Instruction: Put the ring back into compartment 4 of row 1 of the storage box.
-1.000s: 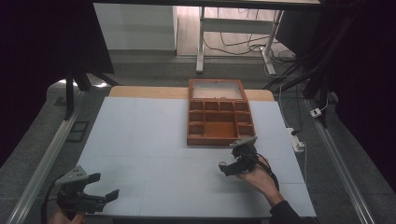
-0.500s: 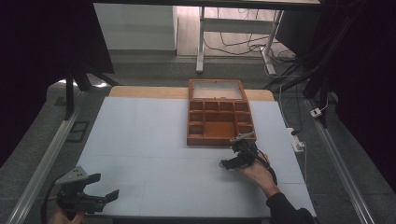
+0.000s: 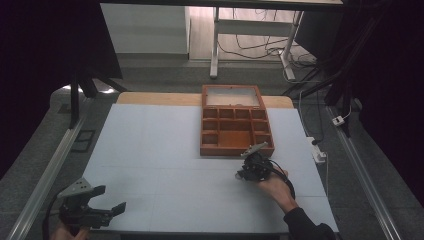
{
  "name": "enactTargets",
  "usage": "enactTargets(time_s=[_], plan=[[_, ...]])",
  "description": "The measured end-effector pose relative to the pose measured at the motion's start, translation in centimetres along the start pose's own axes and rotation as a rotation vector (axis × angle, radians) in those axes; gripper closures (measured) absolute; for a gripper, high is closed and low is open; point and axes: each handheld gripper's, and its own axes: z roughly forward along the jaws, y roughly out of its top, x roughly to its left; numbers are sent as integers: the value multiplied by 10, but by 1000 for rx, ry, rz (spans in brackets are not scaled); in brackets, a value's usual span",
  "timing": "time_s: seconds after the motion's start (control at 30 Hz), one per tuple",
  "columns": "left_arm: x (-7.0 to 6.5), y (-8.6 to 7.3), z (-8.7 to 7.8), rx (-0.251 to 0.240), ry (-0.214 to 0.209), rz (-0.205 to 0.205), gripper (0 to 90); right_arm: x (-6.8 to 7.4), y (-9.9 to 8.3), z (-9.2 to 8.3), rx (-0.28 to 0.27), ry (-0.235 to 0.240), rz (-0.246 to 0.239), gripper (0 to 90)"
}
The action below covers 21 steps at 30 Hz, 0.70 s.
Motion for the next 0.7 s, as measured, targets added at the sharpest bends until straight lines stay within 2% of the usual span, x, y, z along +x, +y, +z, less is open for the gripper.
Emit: enactTargets(time_s=[0.07,0.13,0.3,0.5,0.6,0.7], plan=[[0,0,1,4,6,1,0,1,0,-1,7,5,-9,822],[-1,0,1,6,8,1,0,2,0,-1,9,14,-12,870],[0,0,1,10,7,-1,0,4,1,-1,19,3,-8,877],[0,0,1,13,11,-7,0,4,1,-4,10,17,-6,888],[0,0,1,14,10,-7,0,4,2,-6,0,19,-4,888],[0,0,1,16,9,-9,0,5,4,-13,-40,13,-2,888]])
